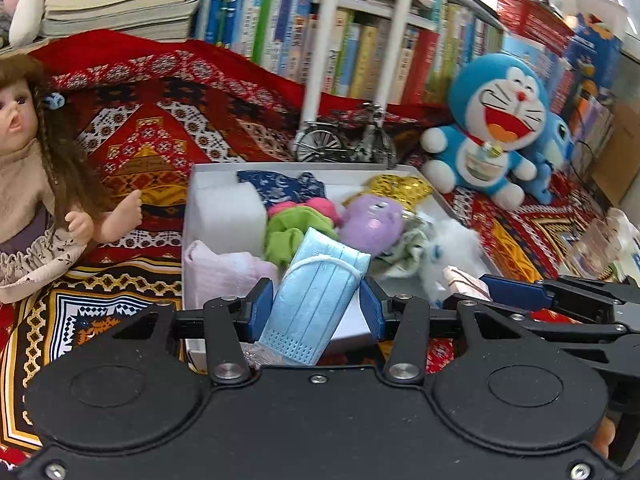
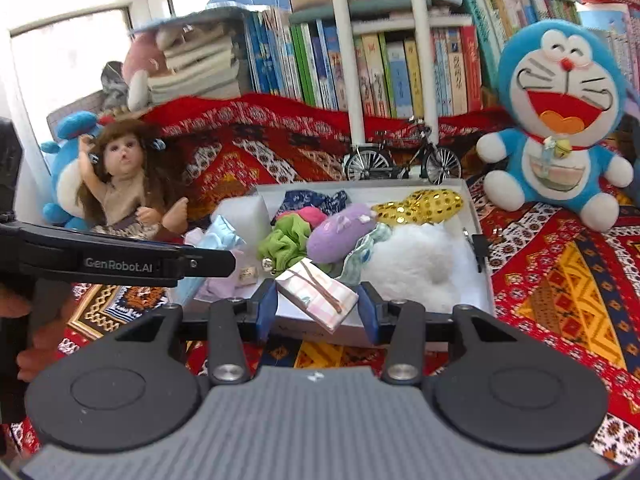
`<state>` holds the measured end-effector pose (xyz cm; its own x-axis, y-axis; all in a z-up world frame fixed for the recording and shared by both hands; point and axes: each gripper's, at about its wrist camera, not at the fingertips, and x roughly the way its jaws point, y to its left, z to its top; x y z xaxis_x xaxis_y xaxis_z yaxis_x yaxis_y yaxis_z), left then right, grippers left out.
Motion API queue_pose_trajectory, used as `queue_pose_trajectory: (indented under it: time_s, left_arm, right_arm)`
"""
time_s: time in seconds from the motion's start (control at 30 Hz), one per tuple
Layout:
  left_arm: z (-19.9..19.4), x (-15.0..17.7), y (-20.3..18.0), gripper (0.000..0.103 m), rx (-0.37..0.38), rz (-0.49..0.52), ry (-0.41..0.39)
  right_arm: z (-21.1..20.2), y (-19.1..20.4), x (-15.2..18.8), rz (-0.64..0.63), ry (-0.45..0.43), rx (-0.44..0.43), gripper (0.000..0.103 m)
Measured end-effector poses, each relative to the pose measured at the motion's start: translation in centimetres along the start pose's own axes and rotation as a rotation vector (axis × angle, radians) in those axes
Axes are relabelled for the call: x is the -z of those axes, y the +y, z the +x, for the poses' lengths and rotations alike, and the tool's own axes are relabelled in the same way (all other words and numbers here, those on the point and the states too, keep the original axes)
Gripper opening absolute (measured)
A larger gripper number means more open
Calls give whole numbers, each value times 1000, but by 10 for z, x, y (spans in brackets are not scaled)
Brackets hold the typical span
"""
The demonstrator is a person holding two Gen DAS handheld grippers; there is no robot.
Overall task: Organize soft objects
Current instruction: 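Carry the face mask and small box in both tools over the white tray, then open both tools to drop the face mask and small box into the tray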
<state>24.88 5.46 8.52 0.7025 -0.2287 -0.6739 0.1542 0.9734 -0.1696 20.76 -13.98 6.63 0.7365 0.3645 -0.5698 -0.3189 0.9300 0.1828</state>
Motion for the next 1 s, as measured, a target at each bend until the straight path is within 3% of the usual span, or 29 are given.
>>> queue_pose_trajectory:
  time_s: [0.27, 0.77, 0.83, 1.0]
  left_arm:
    - [22, 4, 7, 45, -26, -10, -54]
    - [45, 12, 1, 47, -54, 24, -45]
    - [44, 12, 1, 47, -51, 18, -50]
    - [33, 13, 4, 60, -30, -4, -60]
  right_arm:
    - [38, -1, -3, 24, 33, 13, 50]
    - [64, 3, 5, -9, 75, 29, 52]
    - [63, 3, 5, -6, 70, 31, 62]
    - [54, 3, 4, -2, 57, 25, 70]
